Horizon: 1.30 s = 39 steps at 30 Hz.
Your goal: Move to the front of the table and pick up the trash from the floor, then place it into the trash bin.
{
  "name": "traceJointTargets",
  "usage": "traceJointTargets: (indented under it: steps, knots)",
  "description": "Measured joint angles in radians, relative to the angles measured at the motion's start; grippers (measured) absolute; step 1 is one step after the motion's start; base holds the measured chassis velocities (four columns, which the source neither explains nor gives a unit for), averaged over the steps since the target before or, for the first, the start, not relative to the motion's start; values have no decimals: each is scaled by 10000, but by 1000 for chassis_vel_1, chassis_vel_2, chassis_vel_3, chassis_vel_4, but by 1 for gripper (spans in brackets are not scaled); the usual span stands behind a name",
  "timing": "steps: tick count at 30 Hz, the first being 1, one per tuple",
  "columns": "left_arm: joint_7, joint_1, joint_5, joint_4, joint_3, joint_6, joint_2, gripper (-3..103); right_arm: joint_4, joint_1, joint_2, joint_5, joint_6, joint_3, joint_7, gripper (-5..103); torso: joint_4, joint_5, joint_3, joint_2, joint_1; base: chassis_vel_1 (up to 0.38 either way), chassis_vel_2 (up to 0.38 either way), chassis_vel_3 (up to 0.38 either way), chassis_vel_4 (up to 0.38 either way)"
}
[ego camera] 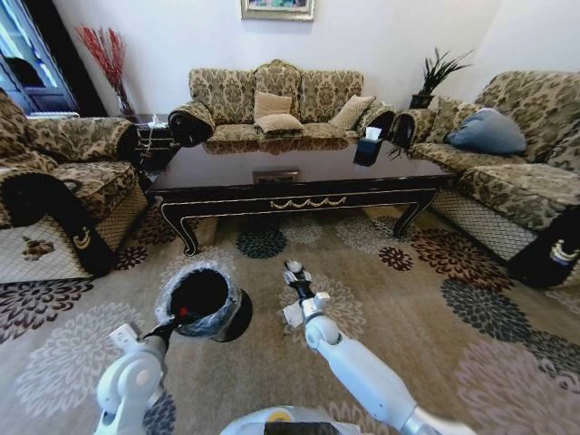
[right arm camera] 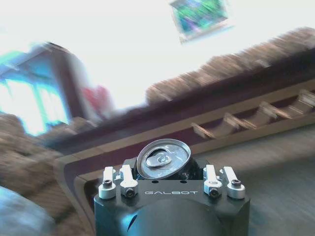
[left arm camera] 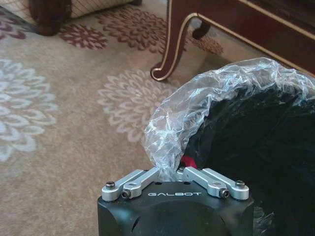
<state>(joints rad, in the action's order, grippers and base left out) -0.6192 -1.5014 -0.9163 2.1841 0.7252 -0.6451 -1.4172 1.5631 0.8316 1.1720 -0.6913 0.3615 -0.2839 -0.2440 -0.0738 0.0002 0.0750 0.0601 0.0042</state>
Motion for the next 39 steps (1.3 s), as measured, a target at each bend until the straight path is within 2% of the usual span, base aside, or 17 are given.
traceJointTargets:
  steps: [2, 3, 7, 10, 12, 17, 27, 28, 31, 33, 37, 39]
  knots:
    - [191, 46, 420, -268, -411, 100, 130, 2, 721, -351, -499, 164, 139, -608, 125, 57, 1, -2, 0, 0, 0, 0, 0, 0, 0]
    - [191, 46, 420, -268, -411, 100, 130, 2, 721, -351, -499, 164, 139, -608, 125, 57, 1, -2, 0, 0, 0, 0, 0, 0, 0]
    - [268, 416, 489, -609, -1007, 109, 375, 2, 1975, -1269, -1679, 281, 255, -2129, 548, 57, -2, 0, -1, 0, 0, 0, 0, 0, 0]
    - [268, 651, 566, -767, -1238, 138, 446, 2, 2005, -1588, -1952, 483, 397, -2608, 865, 57, 0, -1, 0, 0, 0, 0, 0, 0, 0]
    - [261, 1023, 622, -957, -1532, 142, 547, 2, 1801, -1932, -2166, 733, 690, -3143, 1350, 57, -2, -2, 1, 0, 0, 0, 0, 0, 0]
    - [355, 1594, 599, -1173, -1883, 151, 586, 2, 1340, -2180, -2126, 782, 902, -3477, 1586, 57, -2, 0, 0, 0, 0, 0, 0, 0, 0]
    - [652, 1919, 561, -1316, -2036, 252, 415, 2, 930, -2233, -1994, 1000, 1045, -3627, 1624, 57, -1, -1, 0, 0, 1, 0, 0, 0, 0]
    - [665, 1933, 550, -1285, -2035, 261, 412, 2, 938, -2224, -2012, 1000, 1038, -3649, 1625, 54, -2, -1, 0, -1, 0, 0, 0, 0, 0]
    - [718, 1863, 517, -1157, -1970, 267, 420, 2, 1010, -2202, -2117, 834, 1092, -3732, 1682, 68, -2, -1, 0, 0, 1, 0, 0, 0, 0]
    - [744, 1824, 516, -1142, -1938, 280, 420, 2, 1064, -2197, -2154, 765, 1102, -3750, 1715, 68, -2, -1, 0, -1, 1, 0, 0, 0, 0]
    - [884, 1571, 497, -961, -1748, 367, 382, 2, 1230, -2138, -2309, 798, 1112, -3760, 1763, 89, -1, -2, 0, 0, 0, 0, 0, 0, 0]
    - [894, 1496, 489, -910, -1699, 370, 371, 2, 1271, -2114, -2336, 811, 1113, -3727, 1762, 89, -1, -1, 0, 0, 0, 0, 0, 0, 0]
